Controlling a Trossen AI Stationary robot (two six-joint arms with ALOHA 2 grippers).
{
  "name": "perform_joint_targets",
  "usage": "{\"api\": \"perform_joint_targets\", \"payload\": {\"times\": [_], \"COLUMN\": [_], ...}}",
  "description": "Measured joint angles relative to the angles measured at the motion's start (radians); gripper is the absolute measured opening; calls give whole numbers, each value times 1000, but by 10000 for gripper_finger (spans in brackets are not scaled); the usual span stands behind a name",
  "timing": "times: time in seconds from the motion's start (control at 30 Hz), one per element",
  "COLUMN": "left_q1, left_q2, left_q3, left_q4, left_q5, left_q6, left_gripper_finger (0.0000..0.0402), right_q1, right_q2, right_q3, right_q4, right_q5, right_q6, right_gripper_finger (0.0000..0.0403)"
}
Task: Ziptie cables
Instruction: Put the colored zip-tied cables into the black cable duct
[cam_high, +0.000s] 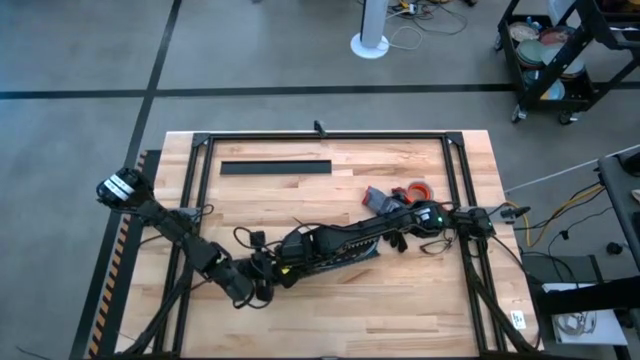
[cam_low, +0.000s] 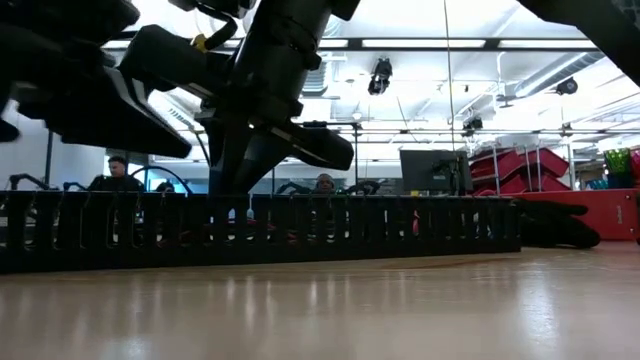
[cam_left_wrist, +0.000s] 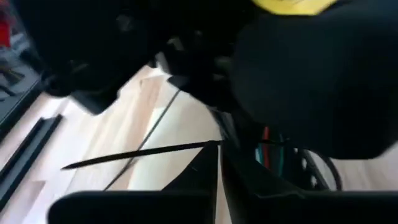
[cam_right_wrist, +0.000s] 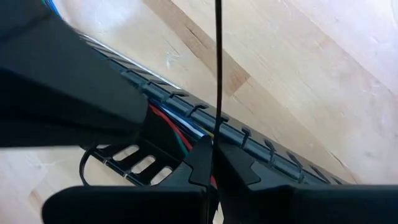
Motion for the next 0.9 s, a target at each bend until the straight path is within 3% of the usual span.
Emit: {"api": "perform_joint_targets", "payload": {"times": [0.13,0.33,0.53,0.7,0.8,0.9], "left_q1": [22,62,84,113,162,195], "left_q2": [0,-2,-33,-46,-38,-28], "left_q3": [-17,-172,-298,-299,-294,-296], "left_q4": [74,421,662,677,642,594], "left_q5": [77,161,220,241,334,358], "left_q6": [70,158,217,247,179,122], "left_gripper_finger": [33,82,115,145,155,154], "right_q1": [2,4,7,11,14,14], "right_q2": [0,0,-2,-2,-2,-2], "right_q3": [0,0,0,0,-1,-2], "right_q4": [-4,10,58,105,124,135], "right_q5": [0,0,0,-7,-6,2], "right_q6": [-13,-37,-65,-116,-125,-133], "right_gripper_finger": [0,0,0,0,0,0]}}
